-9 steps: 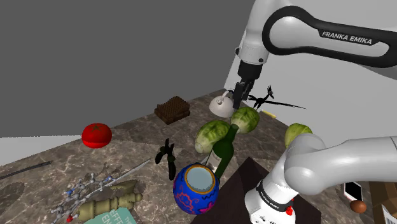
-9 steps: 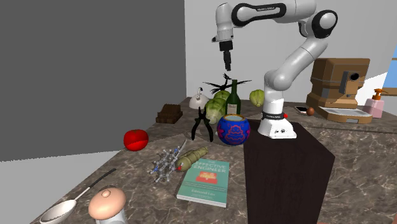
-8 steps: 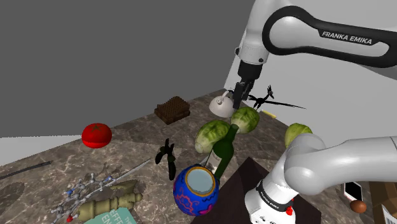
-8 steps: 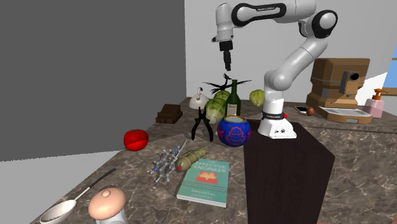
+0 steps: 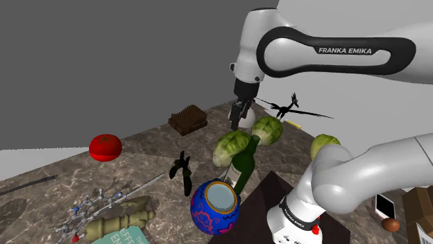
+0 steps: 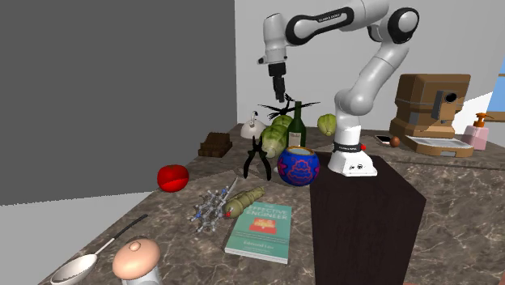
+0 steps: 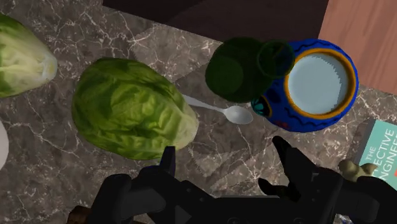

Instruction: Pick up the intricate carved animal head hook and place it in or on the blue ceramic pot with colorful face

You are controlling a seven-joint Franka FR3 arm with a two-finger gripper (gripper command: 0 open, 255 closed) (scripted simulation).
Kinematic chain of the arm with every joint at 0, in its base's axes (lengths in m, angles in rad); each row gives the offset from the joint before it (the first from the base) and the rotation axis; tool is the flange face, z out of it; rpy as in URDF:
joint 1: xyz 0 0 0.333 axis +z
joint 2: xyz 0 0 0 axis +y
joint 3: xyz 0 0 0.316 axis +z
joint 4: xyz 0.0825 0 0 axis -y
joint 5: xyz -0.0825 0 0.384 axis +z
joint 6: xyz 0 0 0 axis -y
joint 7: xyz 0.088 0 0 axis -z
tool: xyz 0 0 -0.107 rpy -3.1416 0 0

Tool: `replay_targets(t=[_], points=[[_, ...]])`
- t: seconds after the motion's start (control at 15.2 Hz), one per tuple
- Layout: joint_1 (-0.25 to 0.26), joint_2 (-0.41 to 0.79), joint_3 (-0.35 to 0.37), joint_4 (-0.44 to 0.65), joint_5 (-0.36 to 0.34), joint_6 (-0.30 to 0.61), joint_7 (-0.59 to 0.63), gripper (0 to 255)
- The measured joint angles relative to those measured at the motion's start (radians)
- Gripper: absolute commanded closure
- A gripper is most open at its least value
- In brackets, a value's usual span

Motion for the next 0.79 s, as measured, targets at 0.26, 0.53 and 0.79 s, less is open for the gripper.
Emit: replay_targets(t=[0.26,0.53,0.79], points=[[0.041,0.101,0.042,-0.003,0.028,0.108,0.002,0],[0.08,0.227,0.089,0.027,0.05,0.21,0.011,0],[0.112,0.342,0.131,0.067,0.058,0.291,0.014,0]])
